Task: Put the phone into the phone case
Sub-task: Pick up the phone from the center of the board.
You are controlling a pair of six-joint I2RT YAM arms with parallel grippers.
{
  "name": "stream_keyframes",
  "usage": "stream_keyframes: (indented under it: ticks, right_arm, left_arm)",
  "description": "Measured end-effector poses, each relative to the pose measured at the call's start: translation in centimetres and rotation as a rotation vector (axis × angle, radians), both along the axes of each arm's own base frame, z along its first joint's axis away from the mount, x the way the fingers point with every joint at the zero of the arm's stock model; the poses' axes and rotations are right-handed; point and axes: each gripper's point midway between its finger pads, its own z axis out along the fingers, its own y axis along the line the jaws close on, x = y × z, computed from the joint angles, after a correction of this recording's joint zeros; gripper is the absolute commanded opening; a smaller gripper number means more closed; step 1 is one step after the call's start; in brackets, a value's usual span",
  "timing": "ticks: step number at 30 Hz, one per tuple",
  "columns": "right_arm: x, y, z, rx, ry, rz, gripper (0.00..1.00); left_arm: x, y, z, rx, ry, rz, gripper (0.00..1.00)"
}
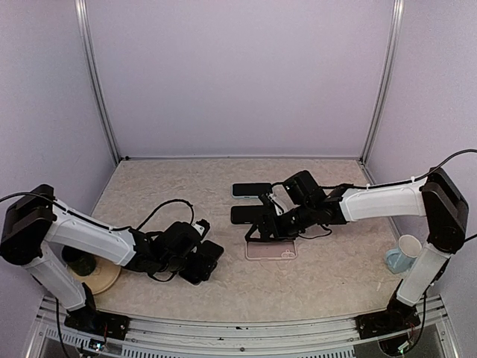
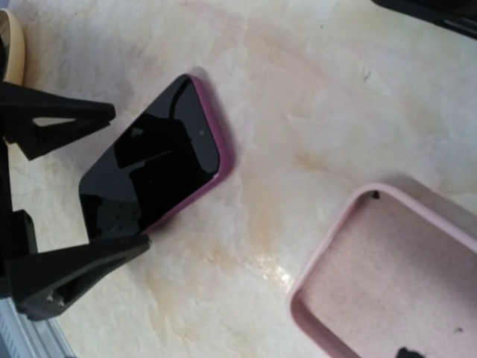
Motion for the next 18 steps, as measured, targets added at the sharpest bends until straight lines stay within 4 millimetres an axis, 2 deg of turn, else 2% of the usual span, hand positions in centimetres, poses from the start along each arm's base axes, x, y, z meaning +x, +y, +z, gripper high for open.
stream_keyframes:
  ticks: [10,14,18]
  right_arm:
    - [0.0,0.0,0.0,-0.001,-0.002,0.003,0.91]
    - [0.0,0.0,0.0,-0.004,-0.002,0.002,0.91]
    - [0.0,0.0,0.0,-0.003,-0.003,0.003,0.91]
  left_arm:
    - [0.4,0.0,-0.8,0.033,0.017,-0.043,0.98]
    - [0.4,-0.1,-1.3,0.049,0.017,-0.054,0.90]
    - [0.8,-0.3,-1.3,0.045,0.011,-0.055,0.77]
